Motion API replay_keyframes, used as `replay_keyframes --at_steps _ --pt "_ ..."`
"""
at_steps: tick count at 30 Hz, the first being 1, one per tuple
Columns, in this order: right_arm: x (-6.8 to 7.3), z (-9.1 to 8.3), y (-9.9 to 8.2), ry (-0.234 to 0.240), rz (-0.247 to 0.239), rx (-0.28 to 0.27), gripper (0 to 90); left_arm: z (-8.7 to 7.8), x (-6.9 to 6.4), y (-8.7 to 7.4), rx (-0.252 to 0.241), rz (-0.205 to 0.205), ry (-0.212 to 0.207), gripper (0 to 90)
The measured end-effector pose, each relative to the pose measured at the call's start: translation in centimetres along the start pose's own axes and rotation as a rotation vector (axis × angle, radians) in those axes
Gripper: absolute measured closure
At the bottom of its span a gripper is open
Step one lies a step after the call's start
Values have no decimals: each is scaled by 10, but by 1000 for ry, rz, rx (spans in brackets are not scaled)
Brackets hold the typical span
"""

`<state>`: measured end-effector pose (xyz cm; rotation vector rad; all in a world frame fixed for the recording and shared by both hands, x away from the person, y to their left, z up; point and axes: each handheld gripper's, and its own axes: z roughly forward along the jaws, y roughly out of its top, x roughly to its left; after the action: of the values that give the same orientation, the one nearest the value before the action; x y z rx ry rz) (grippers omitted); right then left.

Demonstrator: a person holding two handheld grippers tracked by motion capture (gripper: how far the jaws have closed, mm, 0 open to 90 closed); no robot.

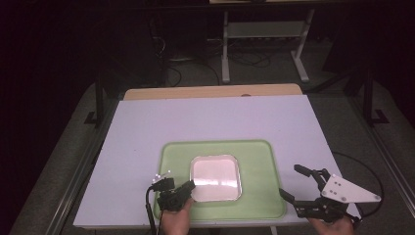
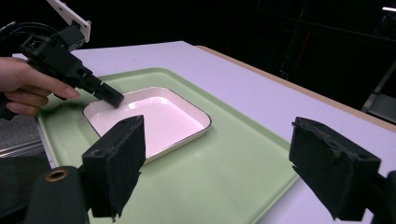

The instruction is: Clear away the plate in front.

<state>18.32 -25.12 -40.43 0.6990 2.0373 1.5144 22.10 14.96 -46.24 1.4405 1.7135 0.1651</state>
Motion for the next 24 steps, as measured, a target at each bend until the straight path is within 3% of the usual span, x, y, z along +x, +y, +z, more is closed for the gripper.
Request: replay_keyframes --at_steps 6,16,24 --pt "0 1 0 -2 1 8 174 -8 -1 8 -38 79 5 757" --pt "-2 1 -1 -19 7 16 173 -11 0 17 -38 168 -17 711" --pt "-5 -1 -3 -33 20 27 168 -14 -7 17 -50 291 -86 690"
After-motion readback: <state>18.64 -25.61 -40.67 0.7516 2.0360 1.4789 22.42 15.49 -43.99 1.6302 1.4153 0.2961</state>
